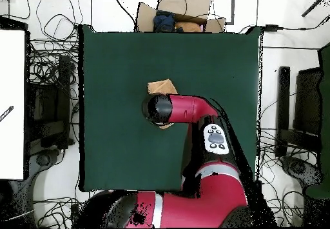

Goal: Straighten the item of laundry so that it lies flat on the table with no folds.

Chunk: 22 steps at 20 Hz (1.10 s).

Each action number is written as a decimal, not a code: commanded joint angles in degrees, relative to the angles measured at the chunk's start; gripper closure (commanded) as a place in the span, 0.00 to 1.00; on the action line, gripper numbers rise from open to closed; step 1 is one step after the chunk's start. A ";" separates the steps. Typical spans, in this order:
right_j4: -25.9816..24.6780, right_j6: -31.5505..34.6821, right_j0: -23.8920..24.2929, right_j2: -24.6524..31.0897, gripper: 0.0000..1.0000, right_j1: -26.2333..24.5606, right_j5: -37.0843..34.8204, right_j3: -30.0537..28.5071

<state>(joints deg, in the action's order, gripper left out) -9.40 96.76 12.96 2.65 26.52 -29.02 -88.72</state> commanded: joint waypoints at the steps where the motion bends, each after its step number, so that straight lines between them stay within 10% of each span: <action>1: 1.04 8.76 -1.86 0.16 0.00 -3.86 -1.19 3.31; 22: -1.42 10.78 -3.42 -1.06 0.00 -4.96 10.02 -3.21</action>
<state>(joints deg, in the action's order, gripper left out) -9.40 96.76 10.92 0.86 24.99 -27.28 -87.82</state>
